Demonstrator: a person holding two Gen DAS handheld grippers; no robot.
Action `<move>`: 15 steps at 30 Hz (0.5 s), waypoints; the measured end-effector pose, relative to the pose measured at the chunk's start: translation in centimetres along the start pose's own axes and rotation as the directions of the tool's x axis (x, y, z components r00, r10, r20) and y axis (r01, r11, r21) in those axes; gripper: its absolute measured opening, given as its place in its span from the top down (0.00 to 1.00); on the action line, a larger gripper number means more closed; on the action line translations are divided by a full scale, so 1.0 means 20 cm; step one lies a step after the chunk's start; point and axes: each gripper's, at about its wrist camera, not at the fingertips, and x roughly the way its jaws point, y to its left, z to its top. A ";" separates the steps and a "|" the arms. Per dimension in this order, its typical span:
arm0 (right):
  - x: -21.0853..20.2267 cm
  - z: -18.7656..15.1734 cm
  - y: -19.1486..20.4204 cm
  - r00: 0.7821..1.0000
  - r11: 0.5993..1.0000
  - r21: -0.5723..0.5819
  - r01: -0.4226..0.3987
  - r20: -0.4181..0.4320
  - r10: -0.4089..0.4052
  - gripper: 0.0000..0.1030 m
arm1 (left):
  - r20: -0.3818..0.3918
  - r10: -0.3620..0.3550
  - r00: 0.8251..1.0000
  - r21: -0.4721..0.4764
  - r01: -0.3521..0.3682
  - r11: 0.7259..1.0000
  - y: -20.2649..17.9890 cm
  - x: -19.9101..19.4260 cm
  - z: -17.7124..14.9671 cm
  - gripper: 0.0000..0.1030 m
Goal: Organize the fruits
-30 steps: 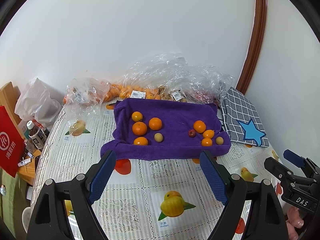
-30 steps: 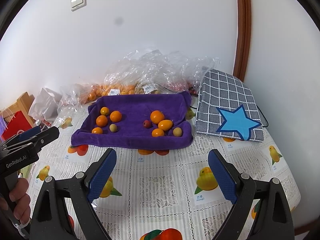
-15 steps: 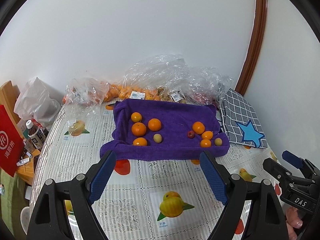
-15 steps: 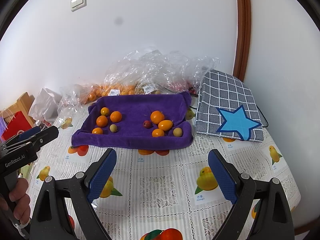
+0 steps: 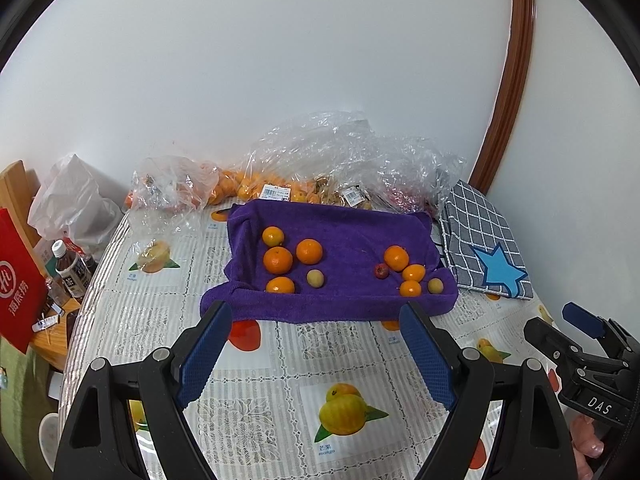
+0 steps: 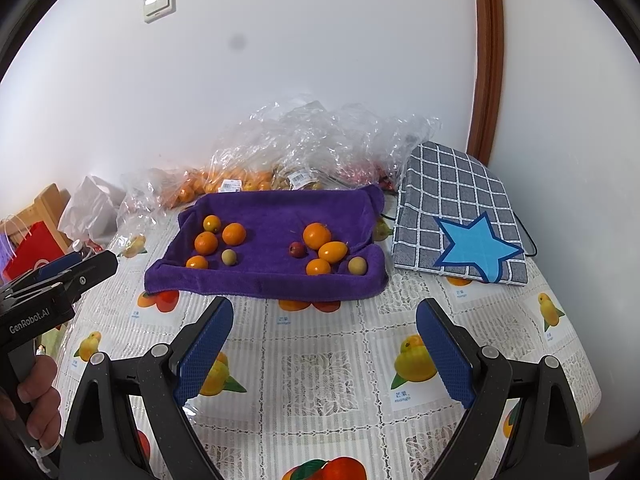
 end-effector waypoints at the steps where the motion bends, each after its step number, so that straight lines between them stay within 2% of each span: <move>1: 0.00 0.00 0.00 1.000 1.000 0.000 0.000 0.000 0.000 0.11 | 0.000 0.000 1.000 -0.001 0.000 1.000 0.00 0.00 0.00 0.18; 15: -0.01 0.00 0.01 1.000 1.000 -0.001 -0.002 0.000 0.002 0.11 | 0.000 0.000 1.000 -0.001 0.000 1.000 0.00 0.00 0.00 0.18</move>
